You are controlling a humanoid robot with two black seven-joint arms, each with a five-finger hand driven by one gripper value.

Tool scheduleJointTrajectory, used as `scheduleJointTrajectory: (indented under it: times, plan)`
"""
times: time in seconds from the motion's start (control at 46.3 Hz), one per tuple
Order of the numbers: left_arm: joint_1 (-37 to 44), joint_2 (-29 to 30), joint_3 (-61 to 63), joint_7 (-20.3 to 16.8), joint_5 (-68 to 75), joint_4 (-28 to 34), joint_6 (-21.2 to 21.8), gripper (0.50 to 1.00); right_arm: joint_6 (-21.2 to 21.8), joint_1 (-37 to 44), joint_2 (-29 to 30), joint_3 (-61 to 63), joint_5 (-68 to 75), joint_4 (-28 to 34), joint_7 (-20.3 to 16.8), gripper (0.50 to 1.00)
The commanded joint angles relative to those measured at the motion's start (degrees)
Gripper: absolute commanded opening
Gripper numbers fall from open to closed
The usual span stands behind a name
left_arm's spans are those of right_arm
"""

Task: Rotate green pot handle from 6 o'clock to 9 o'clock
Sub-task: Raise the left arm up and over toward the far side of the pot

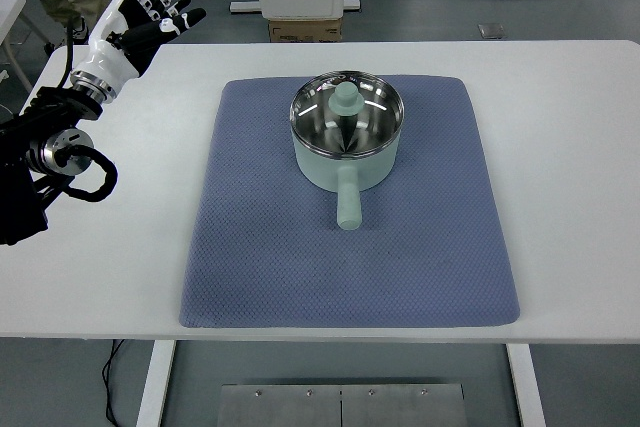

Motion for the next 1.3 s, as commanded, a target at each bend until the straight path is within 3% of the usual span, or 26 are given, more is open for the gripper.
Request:
scheduleJointTrajectory:
  times: [0.0,0.475,0.648,0.799,1.036,1.274]
  plan:
    - [-0.3,1.2,-3.2,0.0,3.2,-0.9,-0.2,1.0,0.0,0.0,0.0,0.0,0.0,0.0,0.0,1.0]
    - [-4.4,7.2,-12.6,0.0,16.0,-17.4,0.3,1.0,0.0,0.0,0.0,0.0,0.0,0.0,0.0,1.0]
    - [-6.4,6.9,-12.6,0.0,19.0,-18.8,1.2,1.0,0.0,0.0,0.0,0.0,0.0,0.0,0.1,1.0]
    - [-9.1,6.8,-12.5,0.0,20.1,-21.7,5.4,1.0,0.0,0.0,0.0,0.0,0.0,0.0,0.0,1.0]
    - [-12.9,4.8,-12.4,0.0,28.4,-24.9,7.8,1.0,0.0,0.0,0.0,0.0,0.0,0.0,0.0,1.0]
    - [-15.3,1.0,-12.4,0.0,39.3,-27.0,8.2,1.0,0.0,0.0,0.0,0.0,0.0,0.0,0.0,1.0]
